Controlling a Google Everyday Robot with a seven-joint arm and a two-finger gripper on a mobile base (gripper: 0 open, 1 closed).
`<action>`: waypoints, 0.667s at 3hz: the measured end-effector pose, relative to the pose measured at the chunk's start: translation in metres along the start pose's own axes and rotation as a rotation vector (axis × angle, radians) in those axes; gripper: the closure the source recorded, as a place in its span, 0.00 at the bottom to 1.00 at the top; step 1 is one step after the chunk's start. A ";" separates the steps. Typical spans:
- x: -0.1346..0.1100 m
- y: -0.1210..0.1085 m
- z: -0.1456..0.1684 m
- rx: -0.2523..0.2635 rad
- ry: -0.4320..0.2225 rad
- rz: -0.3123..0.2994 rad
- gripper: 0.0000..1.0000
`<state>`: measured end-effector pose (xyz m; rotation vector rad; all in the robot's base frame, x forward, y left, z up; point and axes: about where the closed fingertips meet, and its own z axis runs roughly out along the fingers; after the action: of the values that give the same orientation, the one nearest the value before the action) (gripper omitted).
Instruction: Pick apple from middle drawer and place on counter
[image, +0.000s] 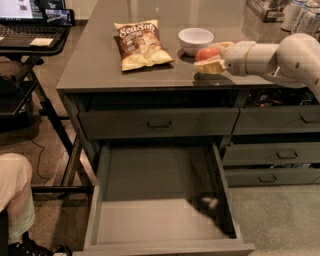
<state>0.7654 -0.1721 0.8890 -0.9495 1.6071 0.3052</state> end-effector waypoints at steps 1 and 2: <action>0.009 0.000 0.012 -0.035 0.040 0.019 0.81; 0.012 0.002 0.018 -0.063 0.056 0.024 0.58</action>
Offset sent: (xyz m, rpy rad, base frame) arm 0.0139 0.0058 -0.0205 -0.0373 0.1013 0.0464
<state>0.7768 -0.1636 0.8721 -0.9949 1.6692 0.3496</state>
